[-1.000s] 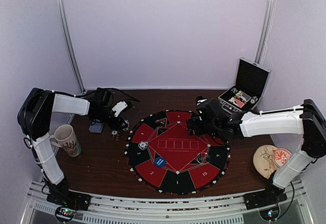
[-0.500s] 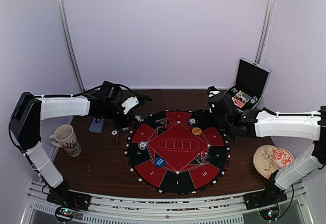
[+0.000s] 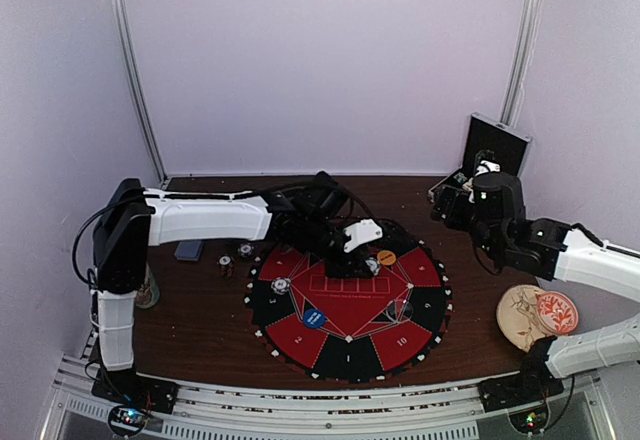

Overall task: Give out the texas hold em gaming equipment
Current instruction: Place the pile of poker chips at the dealer area.

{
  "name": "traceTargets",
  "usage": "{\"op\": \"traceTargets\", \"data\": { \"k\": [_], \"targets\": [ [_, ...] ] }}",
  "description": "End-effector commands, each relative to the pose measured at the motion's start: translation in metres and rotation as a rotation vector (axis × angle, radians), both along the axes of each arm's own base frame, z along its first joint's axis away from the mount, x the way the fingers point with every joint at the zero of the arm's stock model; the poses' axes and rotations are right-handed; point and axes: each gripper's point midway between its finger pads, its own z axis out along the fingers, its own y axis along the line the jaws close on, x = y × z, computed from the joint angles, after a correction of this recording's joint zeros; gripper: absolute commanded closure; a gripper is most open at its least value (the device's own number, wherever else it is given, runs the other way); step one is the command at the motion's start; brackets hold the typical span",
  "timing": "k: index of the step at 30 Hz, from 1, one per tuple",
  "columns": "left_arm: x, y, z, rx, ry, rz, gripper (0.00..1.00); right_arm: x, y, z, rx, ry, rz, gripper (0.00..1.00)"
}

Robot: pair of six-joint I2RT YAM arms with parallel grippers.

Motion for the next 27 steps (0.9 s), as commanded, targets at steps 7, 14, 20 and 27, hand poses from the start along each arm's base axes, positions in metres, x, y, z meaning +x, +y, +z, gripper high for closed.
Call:
{"op": "traceTargets", "data": {
  "k": [7,14,20,27],
  "targets": [
    [-0.042,-0.077,-0.031,0.047,0.087,-0.104,0.68,-0.016,-0.029,0.022,0.059,-0.068,-0.080,0.02],
    [-0.050,-0.115,-0.038,0.030,0.069,-0.133,0.68,-0.024,-0.036,0.035,0.094,-0.102,-0.078,0.03],
    [-0.039,-0.136,-0.048,0.011,0.031,-0.113,0.68,-0.024,-0.032,0.036,0.107,-0.107,-0.055,0.04],
    [-0.029,-0.146,-0.069,0.024,0.006,-0.092,0.68,-0.024,-0.028,0.036,0.113,-0.105,-0.035,0.04]
  ]
}}
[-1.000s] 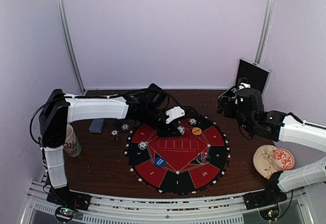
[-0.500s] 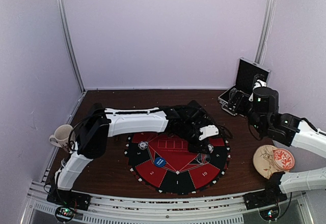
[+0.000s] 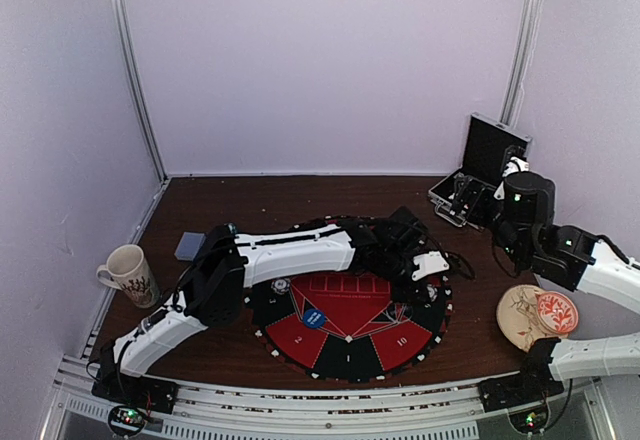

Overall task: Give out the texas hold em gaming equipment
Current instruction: Place the pile of poker chips at the dealer area.

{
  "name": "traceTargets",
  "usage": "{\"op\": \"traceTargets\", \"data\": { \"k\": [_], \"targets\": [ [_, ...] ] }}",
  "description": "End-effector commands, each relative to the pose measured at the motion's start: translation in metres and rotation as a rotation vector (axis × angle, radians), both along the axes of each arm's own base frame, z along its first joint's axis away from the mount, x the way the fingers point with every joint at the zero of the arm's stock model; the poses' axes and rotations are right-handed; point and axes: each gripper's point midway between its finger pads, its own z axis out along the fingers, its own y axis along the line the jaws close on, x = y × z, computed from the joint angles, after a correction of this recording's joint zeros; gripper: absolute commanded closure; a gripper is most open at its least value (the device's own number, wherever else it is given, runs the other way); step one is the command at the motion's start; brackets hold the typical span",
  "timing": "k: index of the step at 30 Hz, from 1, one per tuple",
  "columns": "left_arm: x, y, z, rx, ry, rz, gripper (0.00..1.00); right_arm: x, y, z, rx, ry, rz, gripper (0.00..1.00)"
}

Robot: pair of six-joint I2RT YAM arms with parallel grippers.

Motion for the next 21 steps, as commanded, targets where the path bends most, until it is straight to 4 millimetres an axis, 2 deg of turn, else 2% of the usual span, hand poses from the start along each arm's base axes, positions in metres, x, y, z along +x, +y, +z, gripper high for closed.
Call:
{"op": "traceTargets", "data": {
  "k": [1,12,21],
  "targets": [
    [0.009,-0.007,-0.008,-0.004,-0.024,0.026,0.68,0.000,0.001,-0.003,0.009,0.004,0.010,0.04],
    [0.037,-0.009,-0.024,0.023,-0.136,0.125,0.68,-0.001,0.003,-0.003,0.015,0.000,0.026,0.05],
    [0.042,-0.004,-0.035,0.054,-0.166,0.136,0.68,0.000,0.004,-0.004,0.012,0.002,0.030,0.05]
  ]
}}
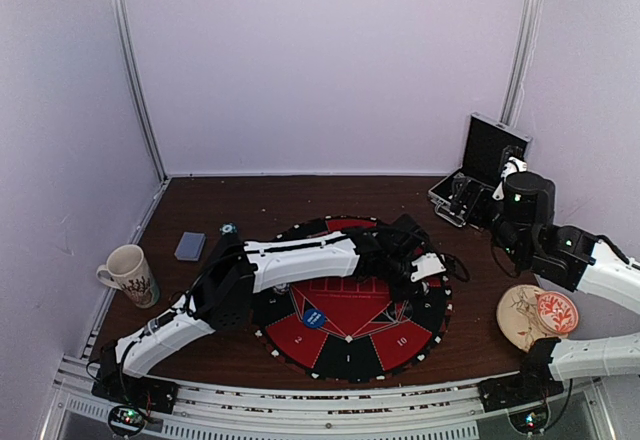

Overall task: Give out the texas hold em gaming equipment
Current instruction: Place the pile of poker chips at the dealer area.

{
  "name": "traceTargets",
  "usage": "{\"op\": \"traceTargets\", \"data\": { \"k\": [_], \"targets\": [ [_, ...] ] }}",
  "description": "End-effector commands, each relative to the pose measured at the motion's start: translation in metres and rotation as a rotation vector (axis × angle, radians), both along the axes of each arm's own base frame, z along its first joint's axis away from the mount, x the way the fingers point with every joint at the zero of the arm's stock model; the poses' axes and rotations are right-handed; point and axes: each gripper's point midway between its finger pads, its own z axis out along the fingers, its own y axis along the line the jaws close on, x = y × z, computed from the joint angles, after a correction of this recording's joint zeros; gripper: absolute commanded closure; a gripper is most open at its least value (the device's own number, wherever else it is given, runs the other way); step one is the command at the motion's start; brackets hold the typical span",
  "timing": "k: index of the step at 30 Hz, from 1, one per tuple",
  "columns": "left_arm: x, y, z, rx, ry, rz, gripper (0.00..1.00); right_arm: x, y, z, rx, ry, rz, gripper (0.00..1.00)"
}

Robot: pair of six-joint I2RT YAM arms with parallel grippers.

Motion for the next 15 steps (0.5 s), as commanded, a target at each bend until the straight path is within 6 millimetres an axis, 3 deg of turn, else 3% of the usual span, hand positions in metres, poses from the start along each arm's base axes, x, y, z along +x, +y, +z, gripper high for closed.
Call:
{"op": "traceTargets", "data": {
  "k": [1,9,15],
  "targets": [
    [0.007,-0.005,-0.006,-0.011,-0.037,0.008,0.68,0.000,-0.001,-0.003,0.005,-0.003,-0.003,0.05],
    [0.004,0.001,-0.013,0.013,-0.026,0.003,0.65,0.000,-0.001,-0.003,0.001,-0.003,-0.002,0.05],
    [0.004,0.004,-0.017,0.030,-0.027,0.008,0.41,0.000,-0.002,-0.002,0.002,-0.007,-0.003,0.05]
  ]
}}
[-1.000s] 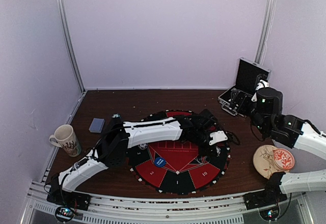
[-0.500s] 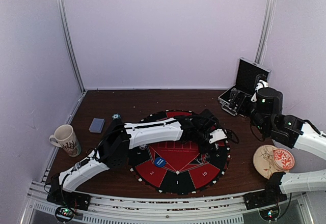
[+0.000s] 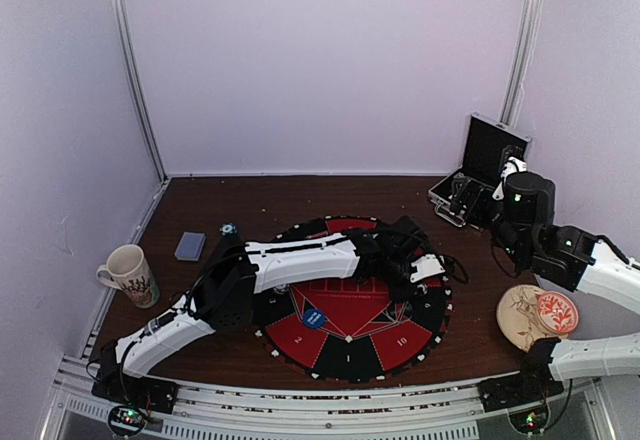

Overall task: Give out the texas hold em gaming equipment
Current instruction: Place the pile of poker chips at the dealer area.

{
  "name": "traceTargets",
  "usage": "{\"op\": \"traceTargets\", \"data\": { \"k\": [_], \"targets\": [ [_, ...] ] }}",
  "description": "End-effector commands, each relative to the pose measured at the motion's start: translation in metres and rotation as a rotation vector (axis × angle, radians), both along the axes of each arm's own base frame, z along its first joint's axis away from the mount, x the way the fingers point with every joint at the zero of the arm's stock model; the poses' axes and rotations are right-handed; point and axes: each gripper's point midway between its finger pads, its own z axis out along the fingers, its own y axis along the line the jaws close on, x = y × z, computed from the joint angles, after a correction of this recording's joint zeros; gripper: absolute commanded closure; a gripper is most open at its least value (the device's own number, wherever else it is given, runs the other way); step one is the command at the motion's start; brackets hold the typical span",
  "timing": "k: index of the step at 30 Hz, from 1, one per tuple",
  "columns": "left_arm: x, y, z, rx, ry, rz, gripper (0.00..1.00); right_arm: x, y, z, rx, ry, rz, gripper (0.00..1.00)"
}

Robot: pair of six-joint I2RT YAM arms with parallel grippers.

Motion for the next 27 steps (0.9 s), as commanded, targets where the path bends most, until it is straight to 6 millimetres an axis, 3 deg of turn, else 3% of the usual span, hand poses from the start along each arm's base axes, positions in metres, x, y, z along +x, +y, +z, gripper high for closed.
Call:
{"op": "traceTargets", "data": {
  "k": [1,7,11,15,16,20,24,27],
  "targets": [
    [0.001,0.003,-0.011,0.021,-0.008,0.002,0.36,0.000,-0.002,-0.002,0.001,-0.004,-0.003,0.05],
    [0.008,-0.001,0.000,-0.001,-0.040,0.020,0.27,0.000,-0.001,-0.002,0.000,-0.004,-0.001,0.05],
    [0.017,-0.005,0.031,-0.042,-0.087,0.053,0.20,0.000,-0.002,-0.002,-0.005,-0.004,-0.003,0.05],
    [0.017,0.004,0.061,-0.056,-0.106,0.072,0.14,-0.001,-0.002,0.001,-0.004,-0.009,-0.001,0.05],
    [0.016,0.008,0.077,-0.068,-0.114,0.075,0.12,-0.001,-0.003,0.002,-0.003,-0.010,0.000,0.04],
    [0.011,0.034,0.101,-0.052,-0.136,0.101,0.02,-0.002,-0.003,0.003,-0.003,-0.014,0.004,0.01],
    [0.012,0.069,0.129,-0.044,-0.179,0.143,0.02,0.000,0.001,0.002,-0.008,-0.011,0.015,0.00],
    [0.024,0.102,0.147,-0.038,-0.181,0.190,0.02,0.002,0.005,-0.001,-0.018,-0.003,0.030,0.00]
  ]
}}
